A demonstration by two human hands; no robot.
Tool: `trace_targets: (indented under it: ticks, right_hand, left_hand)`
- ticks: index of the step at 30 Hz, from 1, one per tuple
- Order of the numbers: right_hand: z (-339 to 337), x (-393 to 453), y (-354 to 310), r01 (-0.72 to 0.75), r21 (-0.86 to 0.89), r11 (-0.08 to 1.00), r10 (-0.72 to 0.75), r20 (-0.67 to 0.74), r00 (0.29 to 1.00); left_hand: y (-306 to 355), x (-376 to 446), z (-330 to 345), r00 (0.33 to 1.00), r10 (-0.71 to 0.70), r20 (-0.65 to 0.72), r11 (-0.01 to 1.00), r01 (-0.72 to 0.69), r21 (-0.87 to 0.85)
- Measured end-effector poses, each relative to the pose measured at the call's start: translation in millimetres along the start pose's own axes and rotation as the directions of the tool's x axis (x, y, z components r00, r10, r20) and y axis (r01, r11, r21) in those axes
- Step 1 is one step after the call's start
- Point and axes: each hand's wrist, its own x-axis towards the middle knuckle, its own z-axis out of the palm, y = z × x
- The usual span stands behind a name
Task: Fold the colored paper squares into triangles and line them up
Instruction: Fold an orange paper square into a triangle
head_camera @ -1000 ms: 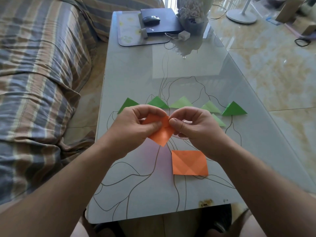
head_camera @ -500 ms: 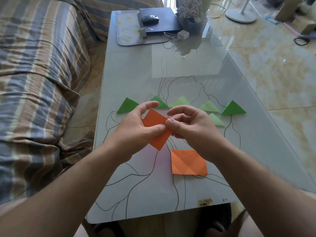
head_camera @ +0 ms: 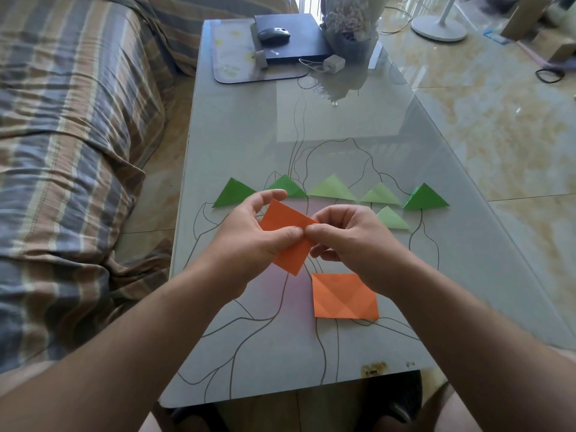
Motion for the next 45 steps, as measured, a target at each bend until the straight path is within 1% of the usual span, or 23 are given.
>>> trace_targets:
  ticks: [10,14,18,22,24,27,29,31,33,38,41,45]
  right_hand:
    - [-4,1,-3,-0.021,0.025,0.999,0.022,-0.055,0.998]
    - [-4,1,-3,-0.002,0.015,1.000,0.004,-0.085,0.996]
    - [-5,3,-2,-0.018,0.043,0.999,0.023,-0.121,0.992]
    - [-5,4,-1,-0.017,0.045,0.999,0.022,-0.111,0.994]
    - [-5,3,-1,0.019,0.034,0.999,-0.015,-0.101,0.995]
    - [-6,3,-1,0.120,0.015,0.993,-0.118,-0.091,0.989]
    - [-6,2,2,0.200,-0.055,0.978,-0.203,-0.041,0.978]
    - [-6,1,5,0.257,-0.179,0.950,-0.261,0.004,0.965]
    - [-5,1,7,0.262,-0.224,0.939,-0.269,-0.001,0.963]
    - [-6,0,3,0.298,-0.239,0.924,-0.312,-0.024,0.950]
    - [-7,-1,4,0.327,-0.253,0.910,-0.341,-0.011,0.940]
    - [-5,1,5,0.310,-0.181,0.933,-0.325,-0.061,0.944]
  left_hand:
    - [3,0,-2,1.000,-0.001,-0.009,1.000,0.001,-0.007]
    - [5,-1,-4,1.000,-0.003,-0.012,1.000,0.003,0.026]
    - [4,0,-4,0.999,0.001,-0.044,0.998,0.002,0.057]
    - [6,0,-3,0.999,-0.023,-0.034,1.000,0.024,0.017]
    - [7,1,-4,0.997,-0.061,-0.038,0.998,0.060,-0.025]
    - [8,6,-6,0.989,-0.144,-0.028,0.978,0.138,-0.157]
    - [9,6,-7,0.983,-0.182,0.008,0.965,0.181,-0.188]
    - [10,4,-7,0.977,-0.201,0.066,0.963,0.209,-0.168]
    - [10,3,-7,0.972,-0.208,0.109,0.966,0.221,-0.132]
    - [8,4,-7,0.969,-0.221,0.107,0.972,0.228,-0.055]
    - [8,4,-6,0.975,-0.208,0.084,0.974,0.214,-0.069]
    - [7,3,-2,0.979,-0.195,0.065,0.976,0.201,-0.089]
